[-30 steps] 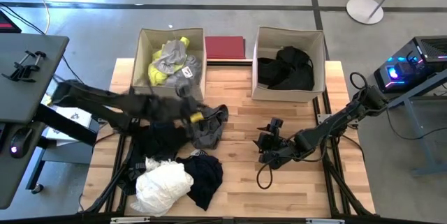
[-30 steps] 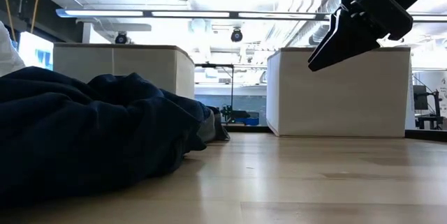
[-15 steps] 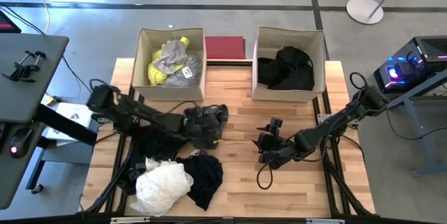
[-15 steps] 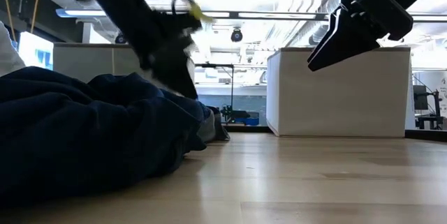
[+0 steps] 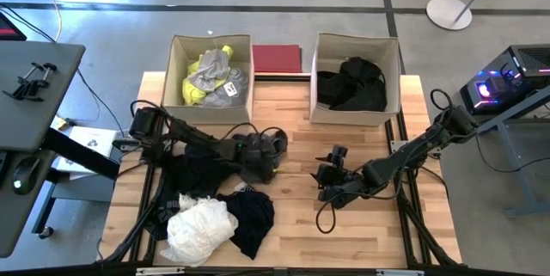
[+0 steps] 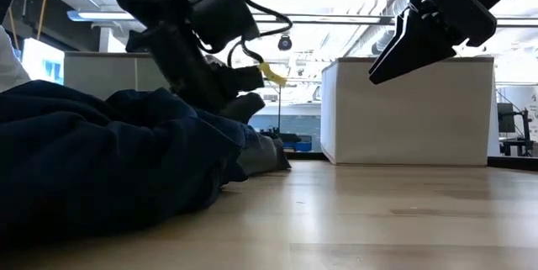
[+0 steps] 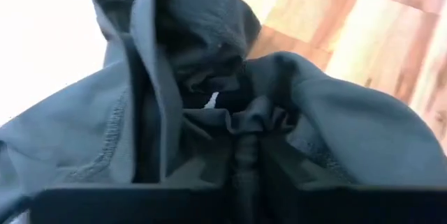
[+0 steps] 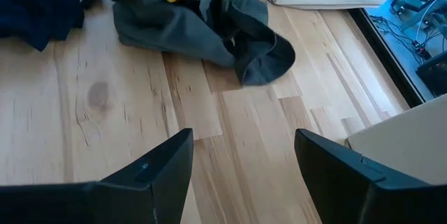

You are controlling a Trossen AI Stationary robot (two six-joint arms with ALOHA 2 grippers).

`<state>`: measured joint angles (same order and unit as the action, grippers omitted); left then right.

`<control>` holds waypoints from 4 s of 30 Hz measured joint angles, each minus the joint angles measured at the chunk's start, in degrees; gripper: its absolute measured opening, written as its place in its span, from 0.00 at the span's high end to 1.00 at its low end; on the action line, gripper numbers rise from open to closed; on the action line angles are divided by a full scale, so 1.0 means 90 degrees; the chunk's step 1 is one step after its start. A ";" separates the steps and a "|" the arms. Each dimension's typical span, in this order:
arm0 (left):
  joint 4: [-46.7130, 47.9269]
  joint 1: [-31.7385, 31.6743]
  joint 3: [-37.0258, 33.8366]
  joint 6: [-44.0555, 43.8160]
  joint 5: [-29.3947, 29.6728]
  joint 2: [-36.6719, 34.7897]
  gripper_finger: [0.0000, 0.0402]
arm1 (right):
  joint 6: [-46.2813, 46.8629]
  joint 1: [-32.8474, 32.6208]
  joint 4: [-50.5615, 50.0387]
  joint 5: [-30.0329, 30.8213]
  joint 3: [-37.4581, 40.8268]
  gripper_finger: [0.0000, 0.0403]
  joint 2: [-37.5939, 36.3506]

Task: Sort clothes
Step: Put the grey boxers into the left brown laundry organizer

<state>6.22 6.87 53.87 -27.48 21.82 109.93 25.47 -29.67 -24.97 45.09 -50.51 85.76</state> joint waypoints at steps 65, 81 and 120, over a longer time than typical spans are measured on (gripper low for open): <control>0.4684 -0.5886 0.1223 0.2285 0.2345 -0.1847 0.84 | -0.0024 -0.0001 0.0052 -0.0030 0.0001 0.41 0.0000; 0.4124 -0.5239 0.1675 0.1693 0.1202 -0.4115 0.68 | 0.0001 -0.0002 0.0123 -0.0030 0.0001 0.41 0.0000; 0.2601 -0.1595 0.1270 0.2395 0.0309 -0.4923 1.00 | -0.0108 0.0000 0.0353 -0.0074 0.0003 0.41 0.0000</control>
<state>29.63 -7.49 65.30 -5.92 24.60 65.62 24.49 -29.67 -21.80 44.42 -50.48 85.76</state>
